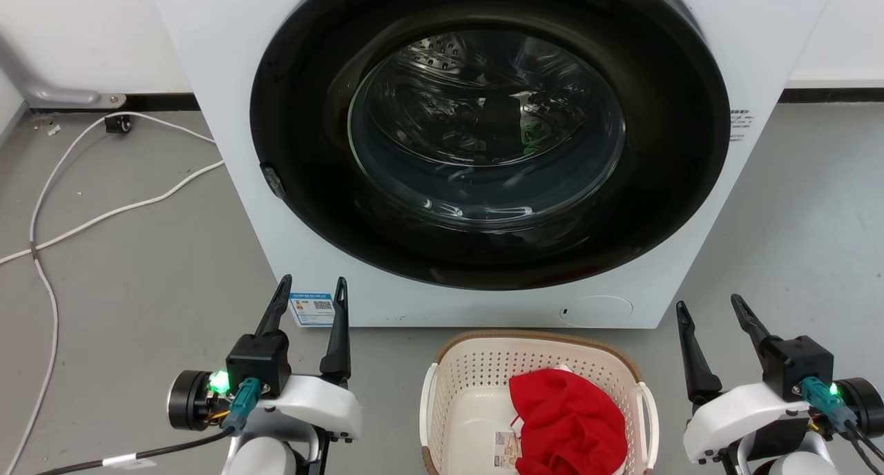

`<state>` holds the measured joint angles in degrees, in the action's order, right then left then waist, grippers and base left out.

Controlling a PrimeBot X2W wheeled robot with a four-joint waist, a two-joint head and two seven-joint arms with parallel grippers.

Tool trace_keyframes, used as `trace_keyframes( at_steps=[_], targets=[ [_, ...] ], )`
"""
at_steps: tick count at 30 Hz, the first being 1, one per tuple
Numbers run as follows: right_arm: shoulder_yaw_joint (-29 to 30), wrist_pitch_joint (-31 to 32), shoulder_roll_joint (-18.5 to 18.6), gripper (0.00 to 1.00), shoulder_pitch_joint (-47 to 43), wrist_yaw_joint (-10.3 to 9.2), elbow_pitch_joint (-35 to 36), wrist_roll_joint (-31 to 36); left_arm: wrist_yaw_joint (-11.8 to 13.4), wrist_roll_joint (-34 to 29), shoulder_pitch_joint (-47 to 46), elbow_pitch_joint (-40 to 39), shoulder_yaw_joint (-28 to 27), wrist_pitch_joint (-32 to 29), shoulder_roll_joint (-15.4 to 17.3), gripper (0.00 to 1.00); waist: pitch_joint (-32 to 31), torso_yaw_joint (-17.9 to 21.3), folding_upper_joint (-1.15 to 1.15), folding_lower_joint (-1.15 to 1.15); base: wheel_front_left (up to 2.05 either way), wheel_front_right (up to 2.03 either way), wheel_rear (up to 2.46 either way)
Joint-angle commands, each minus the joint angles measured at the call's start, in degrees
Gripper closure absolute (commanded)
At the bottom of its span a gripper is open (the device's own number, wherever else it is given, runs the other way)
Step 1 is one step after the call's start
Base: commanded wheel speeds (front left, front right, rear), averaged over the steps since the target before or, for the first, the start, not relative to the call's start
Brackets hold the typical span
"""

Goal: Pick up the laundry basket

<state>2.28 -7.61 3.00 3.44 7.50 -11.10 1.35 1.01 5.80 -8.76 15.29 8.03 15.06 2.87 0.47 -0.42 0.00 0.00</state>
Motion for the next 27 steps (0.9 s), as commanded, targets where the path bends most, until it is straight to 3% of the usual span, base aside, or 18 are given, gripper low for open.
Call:
trace_keyframes(
  at_steps=[1,15,27],
  targets=[
    [0.0,-0.3,-0.2,0.0,-0.1,-0.02,-0.1,-0.5,-0.1,0.1,-0.7,0.2,-0.1,0.2,0.0,0.0,0.0,0.0,0.0,0.0,0.0,0.0,0.0],
    [0.6,0.0,-0.2,0.0,0.3,-0.02,-1.2,-2.0,0.1,0.2,-1.3,0.2,0.4,0.2,0.0,0.0,0.7,0.0,0.0,0.0,0.0,0.0,0.0],
    [2.6,0.8,-0.2,0.0,4.1,-0.02,-6.8,-4.3,-0.3,1.9,-6.4,6.8,4.1,0.2,0.0,0.0,8.3,1.2,0.0,0.0,0.0,0.0,0.0]
  ],
)
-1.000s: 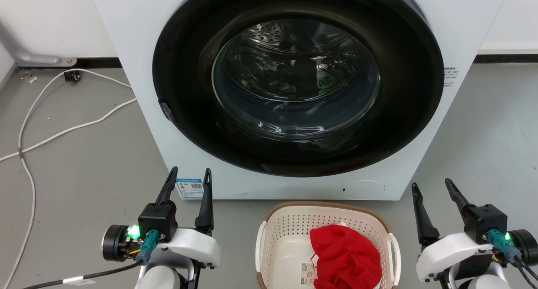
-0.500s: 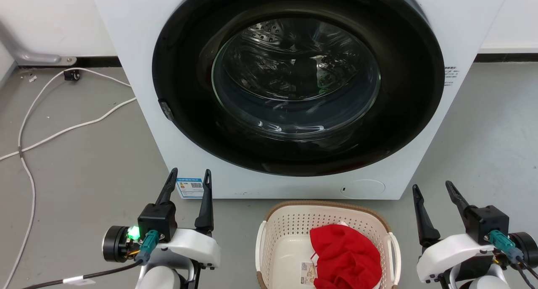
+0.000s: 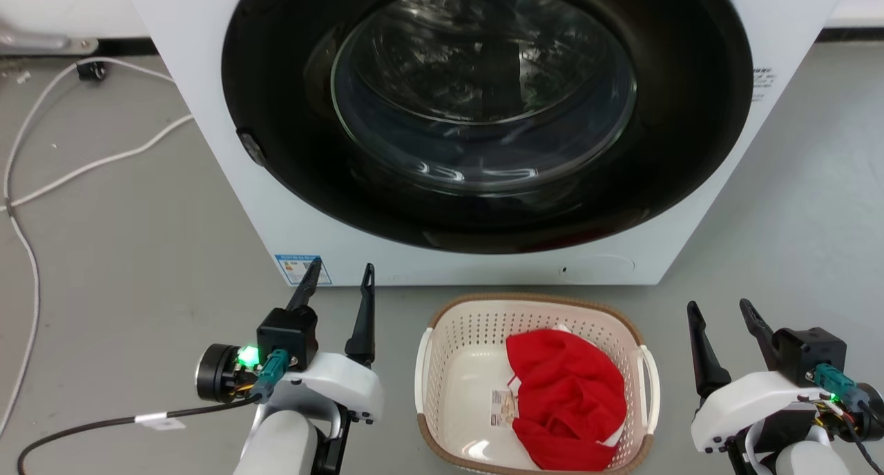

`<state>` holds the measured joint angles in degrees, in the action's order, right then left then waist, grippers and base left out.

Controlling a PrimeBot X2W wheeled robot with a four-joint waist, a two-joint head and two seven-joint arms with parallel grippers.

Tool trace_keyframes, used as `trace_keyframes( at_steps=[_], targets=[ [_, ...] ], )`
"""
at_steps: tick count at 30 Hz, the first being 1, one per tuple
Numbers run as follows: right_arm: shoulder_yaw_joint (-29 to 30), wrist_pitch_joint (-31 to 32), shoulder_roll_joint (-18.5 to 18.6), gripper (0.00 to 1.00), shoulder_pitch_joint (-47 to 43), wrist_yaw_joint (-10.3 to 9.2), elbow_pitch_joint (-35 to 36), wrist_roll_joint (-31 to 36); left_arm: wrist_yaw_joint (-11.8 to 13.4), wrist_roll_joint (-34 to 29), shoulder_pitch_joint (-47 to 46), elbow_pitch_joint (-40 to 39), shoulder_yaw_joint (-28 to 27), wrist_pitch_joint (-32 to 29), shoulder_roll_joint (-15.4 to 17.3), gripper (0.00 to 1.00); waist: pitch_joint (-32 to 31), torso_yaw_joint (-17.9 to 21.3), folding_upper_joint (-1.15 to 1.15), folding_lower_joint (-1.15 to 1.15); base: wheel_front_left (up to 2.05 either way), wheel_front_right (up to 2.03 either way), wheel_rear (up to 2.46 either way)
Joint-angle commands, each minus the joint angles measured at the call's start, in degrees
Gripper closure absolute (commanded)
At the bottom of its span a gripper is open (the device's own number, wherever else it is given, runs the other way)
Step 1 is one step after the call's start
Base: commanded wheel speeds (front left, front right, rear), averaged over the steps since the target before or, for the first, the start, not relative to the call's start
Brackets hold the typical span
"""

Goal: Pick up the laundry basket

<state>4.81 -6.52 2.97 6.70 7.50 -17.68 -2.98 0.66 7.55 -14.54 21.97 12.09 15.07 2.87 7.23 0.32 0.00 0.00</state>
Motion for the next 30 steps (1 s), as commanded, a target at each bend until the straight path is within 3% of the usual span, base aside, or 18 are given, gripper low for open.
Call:
trace_keyframes(
  at_steps=[1,12,30],
  targets=[
    [0.3,-0.4,-0.2,0.0,1.4,-0.02,-0.9,-0.2,0.0,0.3,-1.3,1.0,0.4,0.2,0.0,0.0,2.4,0.6,0.0,0.0,0.0,0.0,0.0],
    [1.7,-0.8,-0.1,0.0,8.0,-0.02,-8.8,-0.6,-0.3,2.4,-8.5,10.3,3.8,0.2,0.0,0.0,10.5,2.3,0.0,0.0,0.0,0.0,0.0],
    [-0.4,0.2,-0.1,0.0,22.3,-0.02,-30.2,-3.6,-2.0,6.7,-24.4,36.1,7.4,-3.1,0.0,0.0,23.5,6.1,0.0,0.0,0.0,0.0,0.0]
  ],
)
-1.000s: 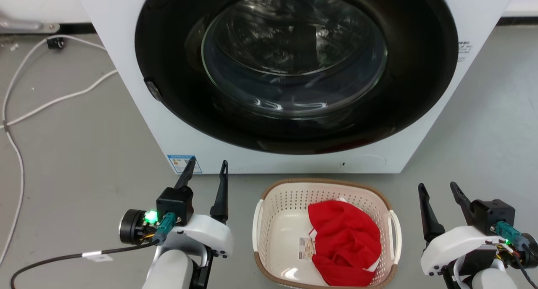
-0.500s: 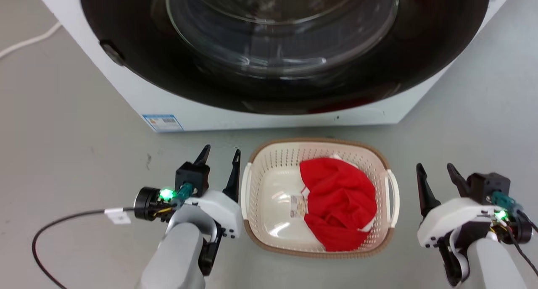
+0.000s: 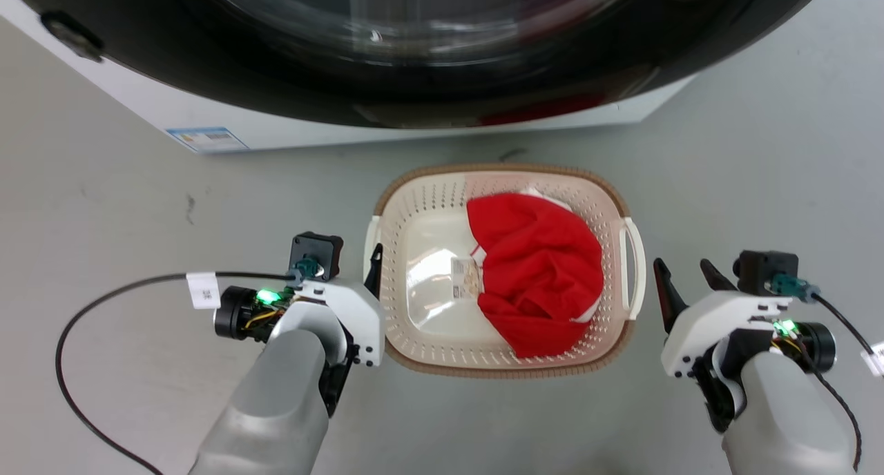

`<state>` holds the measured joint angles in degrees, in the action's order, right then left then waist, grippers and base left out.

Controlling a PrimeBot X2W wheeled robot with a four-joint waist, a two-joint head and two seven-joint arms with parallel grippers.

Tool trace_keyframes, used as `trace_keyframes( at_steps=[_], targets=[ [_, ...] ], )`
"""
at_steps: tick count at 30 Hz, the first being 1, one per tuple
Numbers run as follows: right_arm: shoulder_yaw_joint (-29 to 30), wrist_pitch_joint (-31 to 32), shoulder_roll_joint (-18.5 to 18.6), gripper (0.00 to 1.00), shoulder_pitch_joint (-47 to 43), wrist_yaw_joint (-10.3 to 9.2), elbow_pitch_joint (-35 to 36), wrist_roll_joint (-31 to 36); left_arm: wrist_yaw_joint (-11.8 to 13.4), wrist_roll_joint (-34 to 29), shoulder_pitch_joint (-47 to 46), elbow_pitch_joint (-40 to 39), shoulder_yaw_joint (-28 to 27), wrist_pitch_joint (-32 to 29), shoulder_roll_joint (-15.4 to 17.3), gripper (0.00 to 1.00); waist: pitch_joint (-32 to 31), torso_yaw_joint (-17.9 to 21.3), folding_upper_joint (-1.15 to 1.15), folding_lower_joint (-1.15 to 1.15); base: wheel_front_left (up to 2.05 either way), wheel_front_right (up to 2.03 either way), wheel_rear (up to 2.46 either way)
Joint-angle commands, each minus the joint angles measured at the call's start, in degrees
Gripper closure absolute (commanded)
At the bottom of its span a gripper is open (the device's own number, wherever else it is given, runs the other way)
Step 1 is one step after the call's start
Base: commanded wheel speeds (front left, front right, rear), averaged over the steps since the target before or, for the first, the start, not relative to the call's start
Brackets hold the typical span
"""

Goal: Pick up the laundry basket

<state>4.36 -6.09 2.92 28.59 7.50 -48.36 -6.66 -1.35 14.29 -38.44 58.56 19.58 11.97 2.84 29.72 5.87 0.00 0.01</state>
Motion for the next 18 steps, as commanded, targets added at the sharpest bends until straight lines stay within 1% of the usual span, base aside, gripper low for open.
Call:
trace_keyframes(
  at_steps=[1,9,18],
  targets=[
    [-0.8,-0.5,-0.1,0.0,3.1,-0.02,-3.2,-0.6,0.2,0.2,-2.5,2.7,-0.1,-0.5,0.3,0.0,3.2,1.3,0.0,-0.01,0.0,0.0,0.0],
    [-2.8,-1.1,-0.1,0.0,10.8,-0.03,-12.6,-2.3,0.1,0.5,-8.6,9.2,0.0,-2.0,1.5,0.0,8.6,2.4,0.0,-0.01,0.0,0.0,0.0],
    [-6.7,-1.0,-0.1,0.0,19.1,-0.03,-20.2,-3.9,-0.3,0.5,-14.9,12.8,0.7,-3.9,3.3,0.0,14.1,3.1,0.0,-0.01,0.0,0.0,0.0]
  ],
)
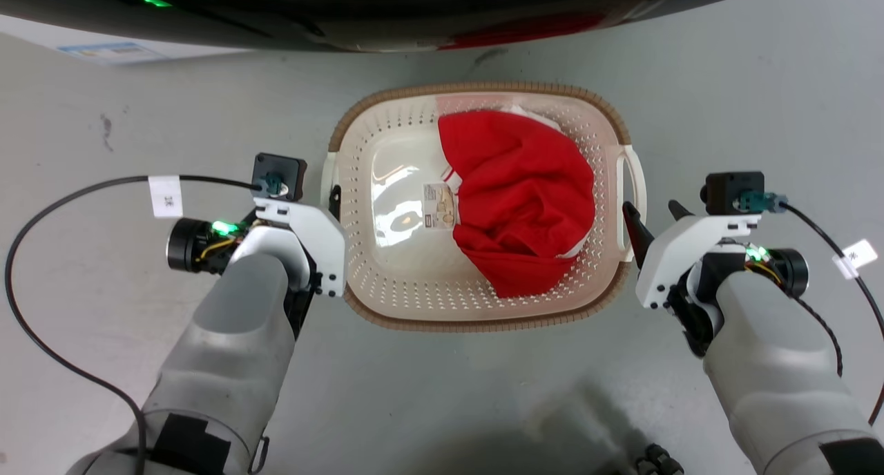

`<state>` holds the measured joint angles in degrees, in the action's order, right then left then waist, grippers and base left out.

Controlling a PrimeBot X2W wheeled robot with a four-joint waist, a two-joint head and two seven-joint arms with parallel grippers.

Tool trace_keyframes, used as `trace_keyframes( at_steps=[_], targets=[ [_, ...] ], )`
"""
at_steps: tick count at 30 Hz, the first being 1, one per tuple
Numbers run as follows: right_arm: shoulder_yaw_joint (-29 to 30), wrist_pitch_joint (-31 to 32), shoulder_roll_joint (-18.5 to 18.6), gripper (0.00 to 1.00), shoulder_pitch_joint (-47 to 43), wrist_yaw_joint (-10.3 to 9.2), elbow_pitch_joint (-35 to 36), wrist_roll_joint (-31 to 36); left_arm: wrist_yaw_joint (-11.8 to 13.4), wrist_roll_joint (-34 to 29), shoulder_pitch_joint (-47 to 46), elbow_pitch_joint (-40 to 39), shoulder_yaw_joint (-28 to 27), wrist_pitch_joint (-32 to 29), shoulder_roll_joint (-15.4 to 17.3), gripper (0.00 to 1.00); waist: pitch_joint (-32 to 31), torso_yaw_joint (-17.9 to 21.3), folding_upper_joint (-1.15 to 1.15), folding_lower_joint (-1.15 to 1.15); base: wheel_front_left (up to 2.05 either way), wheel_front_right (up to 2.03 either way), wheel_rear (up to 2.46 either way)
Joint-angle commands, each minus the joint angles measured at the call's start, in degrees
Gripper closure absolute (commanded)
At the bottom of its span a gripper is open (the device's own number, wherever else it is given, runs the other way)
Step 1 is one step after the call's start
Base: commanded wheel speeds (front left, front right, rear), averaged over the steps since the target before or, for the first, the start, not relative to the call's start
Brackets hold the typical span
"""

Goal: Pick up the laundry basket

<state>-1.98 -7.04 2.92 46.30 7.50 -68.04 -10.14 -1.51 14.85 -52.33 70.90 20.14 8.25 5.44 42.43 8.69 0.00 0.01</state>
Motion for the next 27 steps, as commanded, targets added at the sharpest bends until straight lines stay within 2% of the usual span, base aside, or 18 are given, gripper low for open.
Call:
trace_keyframes(
  at_steps=[1,5,16,17,18,19,20,27],
  targets=[
    [-0.9,0.0,-0.1,0.0,2.2,-0.03,-1.2,-0.6,-0.2,0.0,-1.7,0.6,0.2,-0.4,0.7,0.0,1.8,0.2,0.0,-0.01,0.0,0.0,0.0],
    [-2.5,0.1,-0.1,0.0,5.7,-0.03,-3.5,-1.7,-0.3,-0.2,-4.7,1.3,1.0,-0.8,0.7,0.0,4.3,0.0,0.0,-0.01,0.0,0.0,0.0],
    [-6.1,2.3,-0.1,0.0,7.0,-0.03,-5.0,-5.6,-1.3,0.6,-6.7,2.3,2.1,-1.7,-0.2,0.0,5.7,-0.5,0.0,-0.01,0.0,0.0,0.0],
    [-6.7,2.6,0.0,0.5,6.9,-0.03,-5.1,-6.2,-1.4,0.8,-6.8,2.3,2.2,-2.0,-0.4,0.0,5.7,-0.5,0.0,-0.01,0.0,0.0,0.0],
    [-7.3,3.2,-0.1,0.72,6.7,-0.03,-5.1,-7.0,-1.7,0.9,-6.9,2.4,2.3,-2.2,-0.5,0.4,5.8,-0.6,0.0,-0.01,0.0,0.0,0.0],
    [-7.3,3.2,-0.1,0.72,6.7,-0.03,-5.1,-7.0,-1.7,0.9,-6.9,2.4,2.3,-2.2,-0.5,0.4,5.8,-0.6,0.0,-0.01,0.0,0.0,0.0],
    [-7.9,3.6,-0.1,1.0,6.7,-0.02,-5.1,-7.6,-1.9,1.0,-7.0,2.4,2.5,-2.4,-0.6,1.0,5.8,-0.7,0.0,-0.01,0.0,0.0,0.0],
    [-11.2,4.5,-0.1,1.0,6.8,-0.02,-5.0,-11.3,-2.8,1.5,-7.1,2.7,2.9,-2.8,-0.9,1.0,5.9,-0.8,0.0,-0.01,0.0,0.0,0.0]
  ],
)
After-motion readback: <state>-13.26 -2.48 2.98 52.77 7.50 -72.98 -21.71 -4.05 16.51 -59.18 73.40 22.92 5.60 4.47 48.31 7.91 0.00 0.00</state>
